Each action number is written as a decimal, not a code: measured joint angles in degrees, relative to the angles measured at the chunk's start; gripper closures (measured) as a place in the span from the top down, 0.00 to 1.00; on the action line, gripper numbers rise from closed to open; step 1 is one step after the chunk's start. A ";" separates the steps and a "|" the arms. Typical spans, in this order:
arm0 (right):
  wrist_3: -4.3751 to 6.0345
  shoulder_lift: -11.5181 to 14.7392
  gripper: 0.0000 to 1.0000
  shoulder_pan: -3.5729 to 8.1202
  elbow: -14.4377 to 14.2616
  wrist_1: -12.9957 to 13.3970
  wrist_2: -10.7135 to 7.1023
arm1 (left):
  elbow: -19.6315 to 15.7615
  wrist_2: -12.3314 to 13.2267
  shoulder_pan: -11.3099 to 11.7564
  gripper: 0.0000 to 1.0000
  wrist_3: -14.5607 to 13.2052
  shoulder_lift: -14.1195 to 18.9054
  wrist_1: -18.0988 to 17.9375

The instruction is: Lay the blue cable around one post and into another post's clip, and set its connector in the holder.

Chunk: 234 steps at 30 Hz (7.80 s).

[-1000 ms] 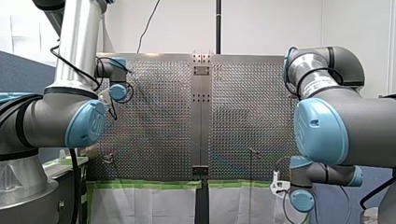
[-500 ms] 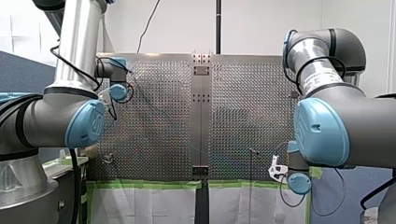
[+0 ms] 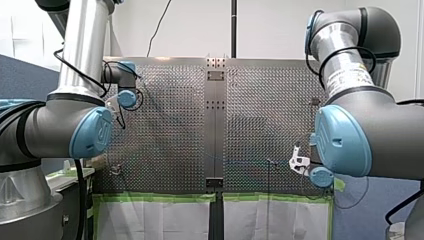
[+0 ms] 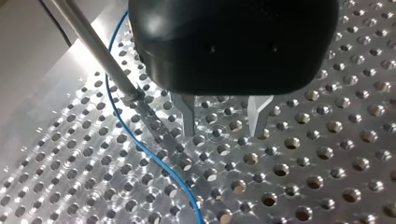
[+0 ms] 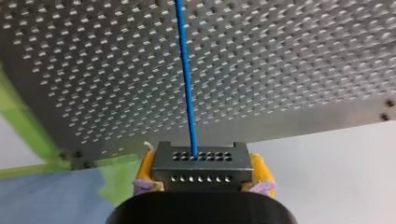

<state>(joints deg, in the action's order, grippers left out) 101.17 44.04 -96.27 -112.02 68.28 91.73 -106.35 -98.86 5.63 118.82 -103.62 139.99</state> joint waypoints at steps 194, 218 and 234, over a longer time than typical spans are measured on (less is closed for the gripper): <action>3.04 8.61 0.00 -1.03 -0.98 0.59 -3.36 | 9.34 -1.37 -0.38 0.99 -23.02 27.81 63.61; 3.00 8.50 0.00 -1.02 -0.99 0.46 -3.32 | 9.34 -1.29 -0.50 0.99 -23.02 28.28 63.35; 2.85 8.49 0.00 -1.05 -1.05 0.06 -3.34 | 5.83 4.44 -1.54 0.99 -23.00 32.47 60.68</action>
<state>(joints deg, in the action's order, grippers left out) 104.02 52.53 -97.32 -113.07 68.34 88.39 -100.51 -94.42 4.09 95.82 -71.16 200.67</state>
